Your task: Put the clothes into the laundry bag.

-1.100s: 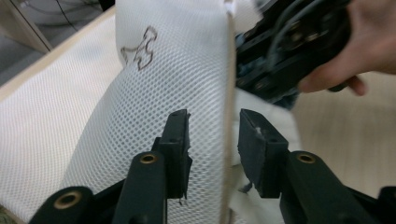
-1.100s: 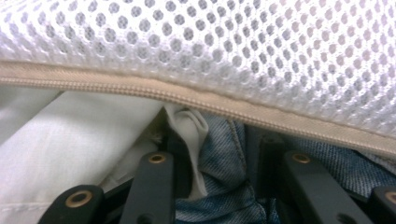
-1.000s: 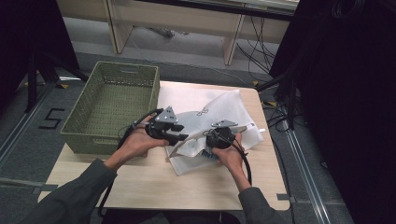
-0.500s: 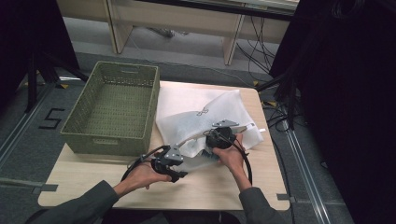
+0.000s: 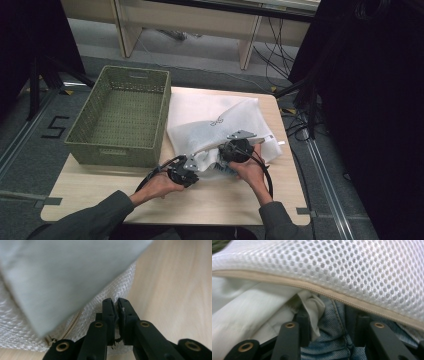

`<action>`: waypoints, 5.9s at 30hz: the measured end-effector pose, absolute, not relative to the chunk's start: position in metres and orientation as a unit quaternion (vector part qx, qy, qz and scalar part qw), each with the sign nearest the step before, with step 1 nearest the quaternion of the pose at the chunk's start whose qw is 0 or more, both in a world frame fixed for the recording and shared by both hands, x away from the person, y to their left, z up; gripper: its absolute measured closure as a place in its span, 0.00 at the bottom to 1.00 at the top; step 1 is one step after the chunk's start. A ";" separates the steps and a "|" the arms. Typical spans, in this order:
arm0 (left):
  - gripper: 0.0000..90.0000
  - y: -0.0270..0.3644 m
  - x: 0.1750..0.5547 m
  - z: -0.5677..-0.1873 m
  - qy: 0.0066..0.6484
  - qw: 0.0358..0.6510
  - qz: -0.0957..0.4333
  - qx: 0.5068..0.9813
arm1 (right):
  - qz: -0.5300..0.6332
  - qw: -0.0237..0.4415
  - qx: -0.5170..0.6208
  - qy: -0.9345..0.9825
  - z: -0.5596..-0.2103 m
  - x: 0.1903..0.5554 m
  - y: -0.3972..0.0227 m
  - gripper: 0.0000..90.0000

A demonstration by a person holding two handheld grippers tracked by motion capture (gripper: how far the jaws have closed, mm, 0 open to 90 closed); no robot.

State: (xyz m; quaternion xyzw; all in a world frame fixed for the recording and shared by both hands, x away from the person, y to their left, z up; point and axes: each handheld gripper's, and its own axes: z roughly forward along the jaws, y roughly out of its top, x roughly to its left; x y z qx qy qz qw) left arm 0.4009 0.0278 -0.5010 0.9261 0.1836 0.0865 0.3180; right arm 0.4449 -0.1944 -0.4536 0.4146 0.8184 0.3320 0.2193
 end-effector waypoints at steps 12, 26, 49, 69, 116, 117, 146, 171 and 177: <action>0.94 0.073 0.385 -0.497 0.170 0.302 0.048 0.937 | 0.332 0.145 0.371 0.855 -0.462 0.408 -0.173 0.65; 0.96 0.081 0.383 -0.497 0.183 0.297 0.038 0.937 | 0.286 0.295 0.420 0.809 -0.462 0.461 -0.177 0.86; 0.92 0.084 0.387 -0.491 0.187 0.306 0.036 0.933 | 0.354 0.176 0.417 0.819 -0.422 0.388 -0.229 0.43; 0.72 0.019 0.389 -0.503 0.186 0.349 0.025 0.918 | 0.295 0.115 0.444 0.838 -0.487 0.387 -0.216 0.36; 0.93 0.027 0.388 -0.500 0.190 0.330 0.016 0.925 | 0.351 0.221 0.385 0.825 -0.438 0.424 -0.207 0.47; 0.93 0.027 0.388 -0.500 0.190 0.331 0.015 0.924 | 0.334 0.212 0.384 0.835 -0.446 0.426 -0.204 0.47; 0.97 0.028 0.388 -0.501 0.191 0.334 0.017 0.923 | 0.315 0.287 0.463 0.777 -0.488 0.488 -0.191 0.77; 0.94 0.029 0.389 -0.501 0.195 0.331 0.013 0.923 | 0.423 0.130 0.434 0.785 -0.460 0.444 -0.173 0.53; 0.94 0.029 0.387 -0.501 0.198 0.331 0.013 0.922 | 0.357 0.181 0.455 0.796 -0.486 0.458 -0.157 0.82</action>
